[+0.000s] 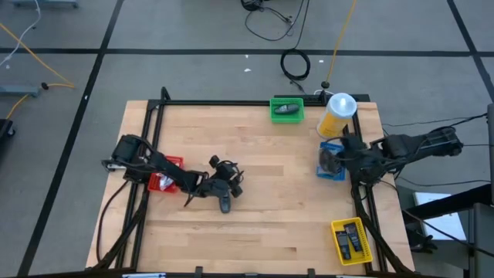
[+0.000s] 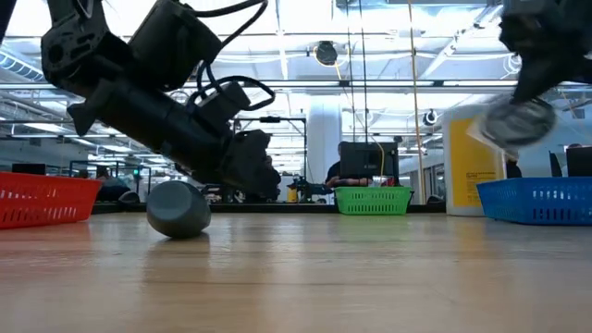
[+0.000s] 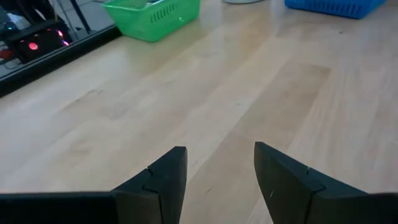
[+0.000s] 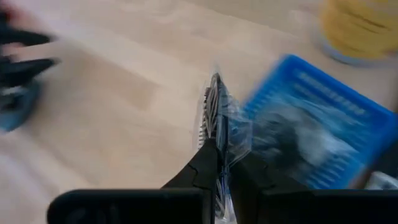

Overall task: Pick & Place Travel size toiletries
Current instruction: Put the black hairbrush into the blue bin

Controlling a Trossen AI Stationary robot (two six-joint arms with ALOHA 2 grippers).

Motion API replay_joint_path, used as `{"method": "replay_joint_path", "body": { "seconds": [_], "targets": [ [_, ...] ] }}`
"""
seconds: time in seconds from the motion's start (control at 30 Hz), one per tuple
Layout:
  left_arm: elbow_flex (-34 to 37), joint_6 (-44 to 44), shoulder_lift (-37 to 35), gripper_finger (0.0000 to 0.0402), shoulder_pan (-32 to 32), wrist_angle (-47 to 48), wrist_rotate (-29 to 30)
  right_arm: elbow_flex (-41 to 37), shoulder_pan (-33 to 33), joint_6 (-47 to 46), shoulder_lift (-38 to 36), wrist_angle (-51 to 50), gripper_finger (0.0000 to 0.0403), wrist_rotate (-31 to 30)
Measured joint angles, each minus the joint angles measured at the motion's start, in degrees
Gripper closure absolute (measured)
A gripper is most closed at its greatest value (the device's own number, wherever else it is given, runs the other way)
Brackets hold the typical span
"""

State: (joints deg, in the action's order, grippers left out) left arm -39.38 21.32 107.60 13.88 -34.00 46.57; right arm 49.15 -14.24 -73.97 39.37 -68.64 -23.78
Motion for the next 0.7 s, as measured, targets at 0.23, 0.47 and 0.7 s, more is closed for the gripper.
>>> {"method": "replay_joint_path", "body": {
  "seconds": [0.23, 0.47, 0.7],
  "targets": [
    [0.0, -0.3, 0.1, 0.0215, -0.3, 0.0, -0.6, -0.2, 0.0, -10.8, 0.4, -8.5, 0.0385, -4.7],
    [0.0, -1.4, 0.1, 0.0215, -0.2, 0.1, -3.2, -6.8, 2.5, -14.1, 0.4, -4.6, 0.0385, -2.9],
    [0.0, -1.4, 0.1, 0.0215, -0.3, 0.1, -4.0, -9.0, 6.7, -10.5, 0.8, 0.7, 0.0379, -1.7]
  ]
}}
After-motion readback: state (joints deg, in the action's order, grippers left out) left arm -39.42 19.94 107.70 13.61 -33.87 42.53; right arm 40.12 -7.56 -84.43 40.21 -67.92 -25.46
